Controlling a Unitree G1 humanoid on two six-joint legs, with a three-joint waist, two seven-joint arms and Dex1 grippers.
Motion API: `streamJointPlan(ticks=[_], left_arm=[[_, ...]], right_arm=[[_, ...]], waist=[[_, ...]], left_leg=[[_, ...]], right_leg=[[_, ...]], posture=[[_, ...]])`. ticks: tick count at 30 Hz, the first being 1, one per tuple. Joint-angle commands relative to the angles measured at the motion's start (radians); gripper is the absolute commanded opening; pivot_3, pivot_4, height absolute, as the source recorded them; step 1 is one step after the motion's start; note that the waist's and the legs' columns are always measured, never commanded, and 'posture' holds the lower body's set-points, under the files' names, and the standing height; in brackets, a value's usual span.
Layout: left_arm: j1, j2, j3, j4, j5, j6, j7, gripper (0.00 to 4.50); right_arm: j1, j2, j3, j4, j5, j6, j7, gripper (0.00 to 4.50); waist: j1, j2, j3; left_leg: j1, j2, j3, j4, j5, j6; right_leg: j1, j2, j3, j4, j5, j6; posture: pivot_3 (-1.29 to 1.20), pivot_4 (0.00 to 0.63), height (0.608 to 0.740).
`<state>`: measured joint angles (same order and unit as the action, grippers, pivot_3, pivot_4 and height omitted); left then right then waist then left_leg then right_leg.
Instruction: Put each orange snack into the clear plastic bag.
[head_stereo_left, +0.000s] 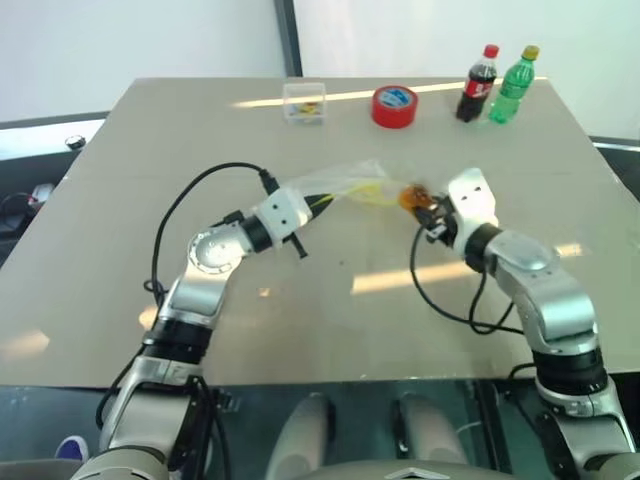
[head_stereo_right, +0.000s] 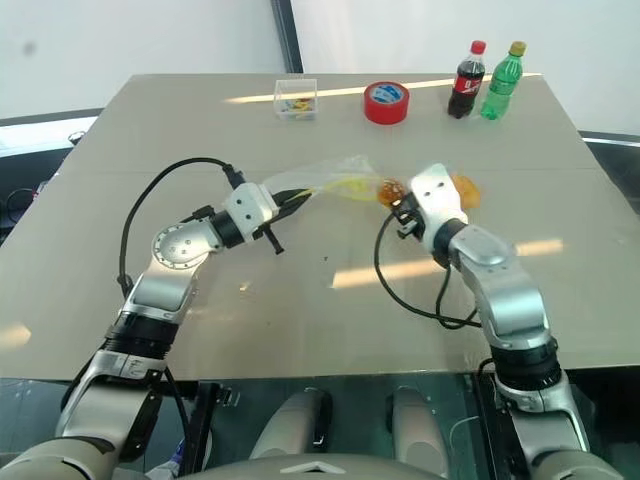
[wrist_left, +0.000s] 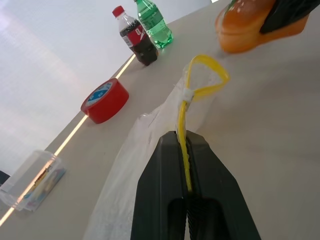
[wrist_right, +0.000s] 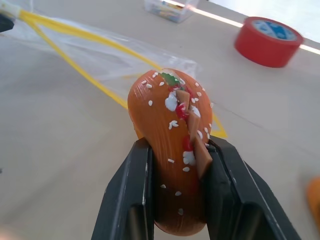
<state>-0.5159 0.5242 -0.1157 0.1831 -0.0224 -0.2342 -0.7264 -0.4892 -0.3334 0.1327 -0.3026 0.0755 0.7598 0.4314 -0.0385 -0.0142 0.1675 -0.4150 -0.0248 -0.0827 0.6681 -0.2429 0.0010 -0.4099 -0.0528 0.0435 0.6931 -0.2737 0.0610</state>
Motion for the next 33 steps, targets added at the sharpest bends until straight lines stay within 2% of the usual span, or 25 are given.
streamJointPlan(ticks=[1, 11, 20, 24, 25, 28, 31, 33], left_arm=[[0.004, 0.006, 0.017, -0.07, -0.011, -0.011, -0.002, 0.0], [0.088, 0.013, -0.007, -0.175, -0.016, 0.006, -0.042, 0.0], [0.102, 0.01, -0.021, -0.183, -0.005, -0.023, -0.067, 0.0], [0.116, 0.01, -0.019, -0.191, -0.004, -0.026, -0.065, 0.0], [0.119, 0.011, -0.015, -0.192, -0.004, -0.021, -0.06, 0.0], [0.129, 0.006, 0.002, -0.195, -0.01, 0.018, -0.036, 0.0], [0.135, 0.006, 0.011, -0.197, 0.011, 0.049, -0.003, 0.0], [0.136, 0.003, 0.018, -0.187, 0.029, 0.08, 0.028, 0.0]], right_arm=[[-0.06, 0.002, 0.058, 0.05, -0.034, -0.078, 0.009, 1.23], [-0.16, 0.023, 0.158, 0.224, -0.12, -0.264, 0.029, 1.23], [-0.212, 0.063, 0.261, 0.473, -0.216, -0.598, 0.069, 1.23], [-0.229, 0.104, 0.246, 0.582, -0.184, -0.675, 0.116, 1.23], [-0.232, 0.113, 0.233, 0.6, -0.176, -0.684, 0.118, 1.8], [-0.223, 0.114, 0.183, 0.59, -0.157, -0.677, 0.107, 2.88], [-0.183, 0.082, 0.128, 0.506, -0.125, -0.616, 0.118, 4.41], [-0.133, 0.042, 0.086, 0.406, -0.073, -0.543, 0.162, 4.41]], waist=[[-0.001, 0.0, 0.0], [-0.004, 0.0, 0.0], [-0.004, 0.0, 0.0], [-0.005, 0.0, 0.0], [-0.005, 0.0, 0.0], [-0.004, 0.0, 0.0], [-0.001, 0.0, 0.0], [0.003, 0.0, 0.0]], left_leg=[[0.0, 0.0, 0.0, 0.0, 0.0, 0.0], [0.0, 0.0, 0.0, 0.0, 0.0, 0.0], [0.0, 0.0, 0.0, 0.0, 0.0, 0.0], [0.0, 0.0, 0.0, 0.0, 0.0, 0.0], [0.0, 0.0, 0.0, 0.0, 0.0, 0.0], [0.001, 0.001, 0.0, 0.0, 0.0, 0.0], [0.0, 0.0, 0.0, 0.0, 0.0, 0.0], [0.0, 0.001, -0.001, 0.0, 0.0, 0.0]], right_leg=[[0.0, 0.0, 0.0, 0.0, 0.0, 0.0], [0.0, 0.0, 0.0, 0.0, 0.0, 0.0], [0.0, 0.0, 0.0, 0.0, 0.0, 0.0], [0.0, 0.0, 0.0, 0.0, 0.0, 0.0], [0.0, 0.0, 0.0, 0.0, 0.0, 0.0], [0.0, 0.0, 0.0, 0.0, 0.0, 0.0], [0.0, 0.0, 0.0, 0.0, 0.0, 0.0], [0.0, 0.0, 0.0, 0.0, 0.0, 0.0]], posture=[[0.0, 0.15, 0.74], [0.0, 0.15, 0.74], [0.0, 0.15, 0.74], [0.0, 0.15, 0.74], [0.0, 0.15, 0.74], [0.0, 0.15, 0.74], [0.0, 0.15, 0.74], [0.0, 0.15, 0.74]])
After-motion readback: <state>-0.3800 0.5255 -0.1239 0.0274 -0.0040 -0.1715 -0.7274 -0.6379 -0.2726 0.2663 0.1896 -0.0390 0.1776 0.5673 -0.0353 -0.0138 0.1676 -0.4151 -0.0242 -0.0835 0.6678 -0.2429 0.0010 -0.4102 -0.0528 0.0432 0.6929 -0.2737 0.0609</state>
